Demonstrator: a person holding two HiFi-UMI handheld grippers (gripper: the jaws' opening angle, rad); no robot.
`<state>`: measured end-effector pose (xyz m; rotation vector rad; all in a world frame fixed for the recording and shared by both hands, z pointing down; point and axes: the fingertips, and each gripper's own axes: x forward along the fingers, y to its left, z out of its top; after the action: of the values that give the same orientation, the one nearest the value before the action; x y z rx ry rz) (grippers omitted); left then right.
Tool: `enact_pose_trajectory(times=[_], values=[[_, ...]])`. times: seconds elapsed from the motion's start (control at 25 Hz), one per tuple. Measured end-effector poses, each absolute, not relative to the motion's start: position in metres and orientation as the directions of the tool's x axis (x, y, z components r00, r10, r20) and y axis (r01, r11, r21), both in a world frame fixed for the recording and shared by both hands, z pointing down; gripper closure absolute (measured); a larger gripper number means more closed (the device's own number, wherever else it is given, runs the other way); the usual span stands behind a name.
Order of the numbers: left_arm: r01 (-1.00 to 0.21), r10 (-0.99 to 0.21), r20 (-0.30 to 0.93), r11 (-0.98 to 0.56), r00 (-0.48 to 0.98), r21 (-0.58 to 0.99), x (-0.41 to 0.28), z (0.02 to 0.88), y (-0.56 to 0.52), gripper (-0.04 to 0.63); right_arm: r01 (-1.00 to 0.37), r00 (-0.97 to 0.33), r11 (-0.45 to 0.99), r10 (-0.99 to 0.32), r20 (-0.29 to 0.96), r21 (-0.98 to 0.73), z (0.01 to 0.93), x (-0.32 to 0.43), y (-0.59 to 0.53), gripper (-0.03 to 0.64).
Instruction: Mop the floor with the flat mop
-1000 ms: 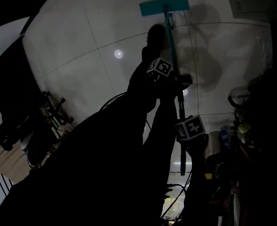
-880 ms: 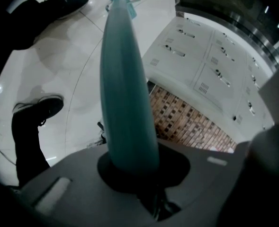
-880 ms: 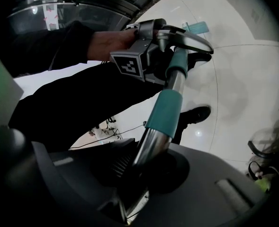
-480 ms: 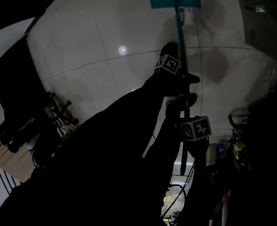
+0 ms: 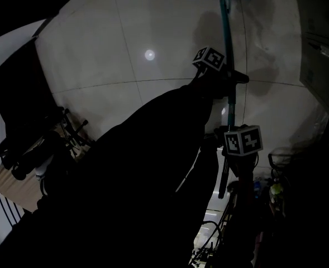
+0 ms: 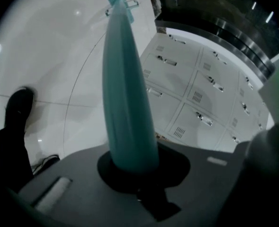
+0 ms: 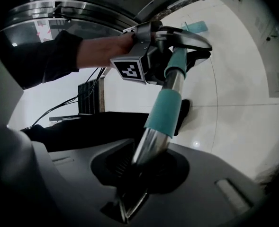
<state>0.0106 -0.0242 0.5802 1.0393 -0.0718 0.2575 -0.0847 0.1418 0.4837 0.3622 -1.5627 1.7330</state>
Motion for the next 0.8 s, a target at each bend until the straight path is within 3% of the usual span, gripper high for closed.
enact_pose_trajectory(times=[0.4,0.8], values=[[-0.214,0.111,0.184,0.440,0.977,0.872,0.013,0.590,-0.111,0.543,-0.689,-0.663,0.078,0.333,0.670,-0.721,0.500,-0.079,0.064,0.529],[-0.237,0.129,0.201,0.429,0.971,0.871,0.012,0.558,-0.025,0.541,-0.677,-0.672,0.091,0.328,0.663,-0.731,0.469,-0.078,0.152,0.529]])
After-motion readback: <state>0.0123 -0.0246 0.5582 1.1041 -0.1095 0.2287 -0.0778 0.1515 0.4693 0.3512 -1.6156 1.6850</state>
